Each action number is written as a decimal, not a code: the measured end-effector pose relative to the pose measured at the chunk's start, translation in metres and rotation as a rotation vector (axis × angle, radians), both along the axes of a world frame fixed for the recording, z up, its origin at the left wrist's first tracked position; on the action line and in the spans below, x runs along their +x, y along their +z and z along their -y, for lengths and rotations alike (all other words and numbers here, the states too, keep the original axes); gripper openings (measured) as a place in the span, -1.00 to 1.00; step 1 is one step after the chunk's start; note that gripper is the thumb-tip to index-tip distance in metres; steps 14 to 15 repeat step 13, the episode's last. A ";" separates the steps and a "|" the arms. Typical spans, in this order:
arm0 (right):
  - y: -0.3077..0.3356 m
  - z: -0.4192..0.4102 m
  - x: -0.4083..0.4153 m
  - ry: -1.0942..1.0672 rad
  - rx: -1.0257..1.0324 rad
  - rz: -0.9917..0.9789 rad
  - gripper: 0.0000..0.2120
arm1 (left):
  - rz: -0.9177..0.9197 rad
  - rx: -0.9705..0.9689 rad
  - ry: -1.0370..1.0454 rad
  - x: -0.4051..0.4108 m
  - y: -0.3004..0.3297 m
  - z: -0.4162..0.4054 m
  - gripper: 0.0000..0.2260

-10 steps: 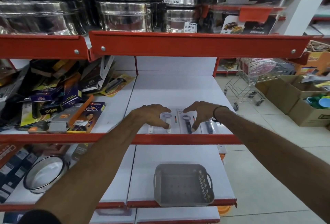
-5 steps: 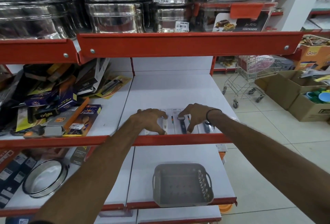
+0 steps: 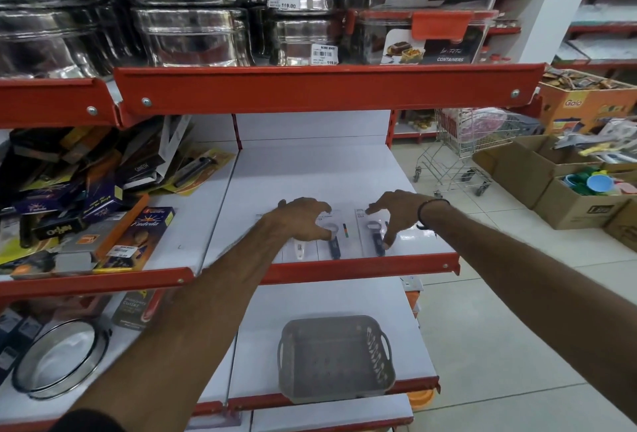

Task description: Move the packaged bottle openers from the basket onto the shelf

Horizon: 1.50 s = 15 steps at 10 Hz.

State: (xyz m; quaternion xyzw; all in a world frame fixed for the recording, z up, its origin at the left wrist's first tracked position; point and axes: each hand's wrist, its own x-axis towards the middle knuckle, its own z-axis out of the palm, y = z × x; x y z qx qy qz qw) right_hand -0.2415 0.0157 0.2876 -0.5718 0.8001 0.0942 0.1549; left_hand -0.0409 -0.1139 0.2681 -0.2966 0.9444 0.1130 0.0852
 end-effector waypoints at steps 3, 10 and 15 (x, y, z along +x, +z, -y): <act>-0.011 -0.003 -0.005 0.024 0.023 0.038 -0.17 | 0.005 0.012 -0.002 -0.004 -0.023 -0.008 -0.39; -0.014 -0.001 0.019 0.036 -0.027 0.022 -0.17 | 0.009 0.056 -0.023 -0.002 -0.022 -0.017 -0.44; 0.029 -0.059 0.056 0.128 -0.763 -0.135 -0.71 | -0.556 -0.266 -0.071 0.056 0.012 -0.056 -0.56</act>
